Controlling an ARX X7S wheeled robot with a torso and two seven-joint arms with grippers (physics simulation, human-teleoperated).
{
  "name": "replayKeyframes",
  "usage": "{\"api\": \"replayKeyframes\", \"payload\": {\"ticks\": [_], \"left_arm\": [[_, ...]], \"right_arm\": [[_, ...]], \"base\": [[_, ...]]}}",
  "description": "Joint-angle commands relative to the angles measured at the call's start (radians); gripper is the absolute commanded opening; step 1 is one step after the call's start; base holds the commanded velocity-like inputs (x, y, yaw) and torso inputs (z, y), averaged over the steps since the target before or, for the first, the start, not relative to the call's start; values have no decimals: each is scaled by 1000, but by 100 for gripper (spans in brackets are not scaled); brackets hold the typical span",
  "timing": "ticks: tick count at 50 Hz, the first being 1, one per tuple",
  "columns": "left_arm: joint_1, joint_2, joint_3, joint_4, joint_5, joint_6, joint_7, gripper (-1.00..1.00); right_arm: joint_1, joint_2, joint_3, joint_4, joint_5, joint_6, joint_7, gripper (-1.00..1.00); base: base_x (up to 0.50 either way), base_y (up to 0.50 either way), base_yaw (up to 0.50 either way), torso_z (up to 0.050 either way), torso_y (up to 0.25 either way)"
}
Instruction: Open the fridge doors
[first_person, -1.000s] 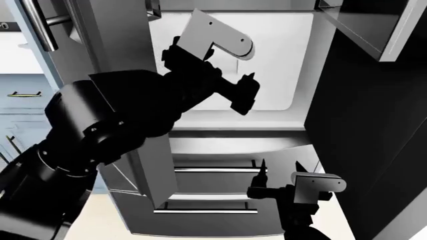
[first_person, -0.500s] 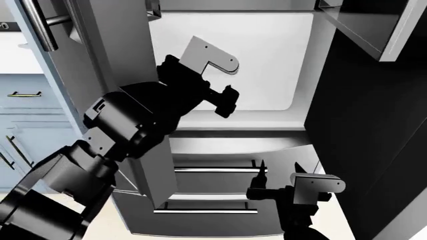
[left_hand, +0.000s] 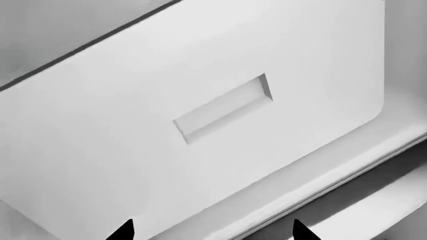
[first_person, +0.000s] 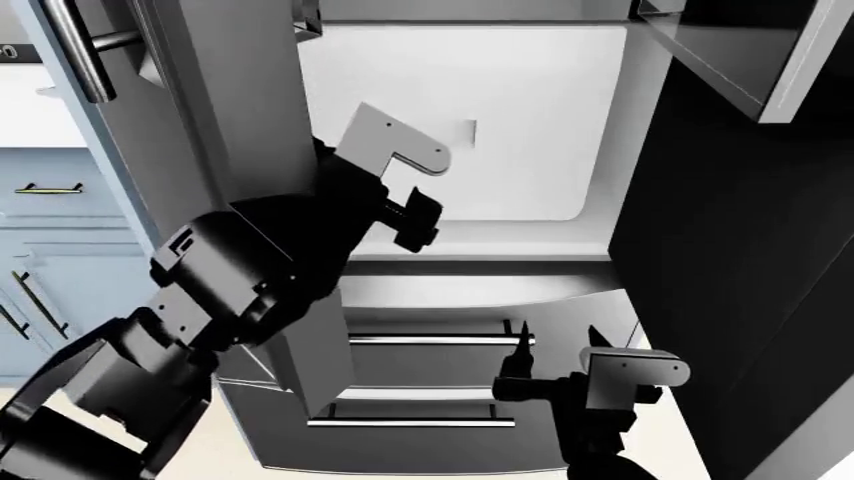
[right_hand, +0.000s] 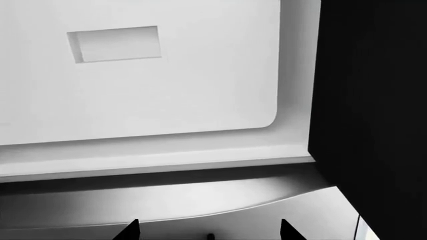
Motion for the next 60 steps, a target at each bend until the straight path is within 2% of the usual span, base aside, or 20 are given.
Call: {"api": "replayKeyframes", "payload": {"ticks": [1,14,27,38,48,60], "left_arm": [[49,-62,-63,161,-47,-75,-131,100],[135,-162,-187,374,-165,-173,-279,100],[229,-259,-329,619,-329,-339,-519,100],[321,-334,-446,718,-427,-381,-649,100],[367,-360,-473,724,-422,-354,-668,100],[421,-425,-549,768,-471,-372,-752,100]], "right_arm": [[-1,0,4,-1,1,2,-4,100],[-6,-4,8,5,-3,0,-8,100],[-9,-4,11,2,-3,0,-13,100],[-12,-2,14,-4,-8,0,-10,100],[-9,3,16,-17,-10,10,-4,100],[-14,-3,21,-3,-11,4,-12,100]], "base": [[0,0,0,0,0],[0,0,0,0,1],[0,0,0,0,0],[0,0,0,0,0],[0,0,0,0,0],[0,0,0,0,1]]}}
